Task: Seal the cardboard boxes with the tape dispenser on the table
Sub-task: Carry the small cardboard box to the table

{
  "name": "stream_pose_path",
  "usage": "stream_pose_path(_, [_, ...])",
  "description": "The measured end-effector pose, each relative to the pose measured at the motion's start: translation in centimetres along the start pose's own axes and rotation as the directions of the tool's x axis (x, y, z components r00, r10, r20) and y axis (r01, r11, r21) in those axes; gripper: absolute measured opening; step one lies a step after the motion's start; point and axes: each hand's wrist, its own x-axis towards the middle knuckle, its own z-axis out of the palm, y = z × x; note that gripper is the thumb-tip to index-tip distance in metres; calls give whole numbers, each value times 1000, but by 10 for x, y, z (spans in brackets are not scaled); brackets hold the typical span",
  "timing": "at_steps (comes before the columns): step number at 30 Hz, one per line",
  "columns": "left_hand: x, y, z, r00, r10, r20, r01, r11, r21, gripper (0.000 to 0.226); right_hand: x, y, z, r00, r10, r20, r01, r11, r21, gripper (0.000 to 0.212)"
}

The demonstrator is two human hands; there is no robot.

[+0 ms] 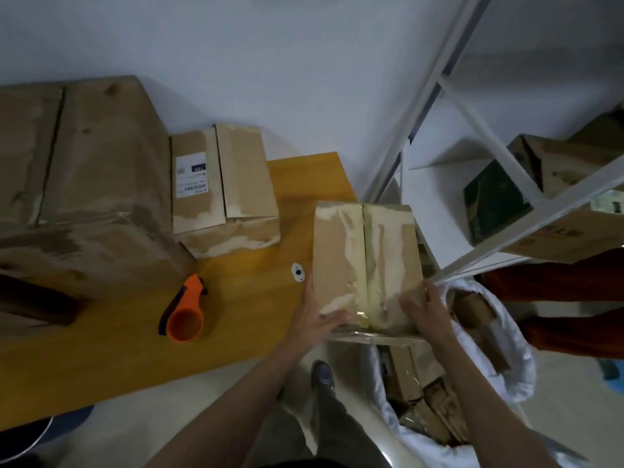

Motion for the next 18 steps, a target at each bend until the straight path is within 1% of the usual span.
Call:
stream_pose_path(3, [3, -2, 4, 996, -55, -64, 53, 998, -28, 130, 18, 2, 3, 998, -15, 63, 17, 999, -41, 68])
stream_pose_path(7, [1, -4, 5, 976, -96, -197, 89, 995, -45, 130, 31, -5, 12, 984, 0, 177, 6, 999, -33, 66])
stream_pose_path(10, [-7, -8, 6, 960, -97, -264, 98, 995, -6, 131, 36, -16, 21, 972, -86, 217, 99, 994, -53, 62])
stream_pose_path(12, [-12, -10, 8, 957, -99, -274, 111, 993, 29, 131, 42, -17, 24, 967, -109, 230, 125, 991, -56, 62])
stream_pose_path(15, [-16, -10, 15, 958, -94, -271, 107, 994, 35, 129, 49, -8, 23, 960, -122, 253, 143, 988, -66, 61])
stream_pose_path(18, [-20, -9, 20, 967, -130, -220, 148, 987, 67, 129, 49, -10, 21, 960, -78, 268, 124, 979, -160, 57])
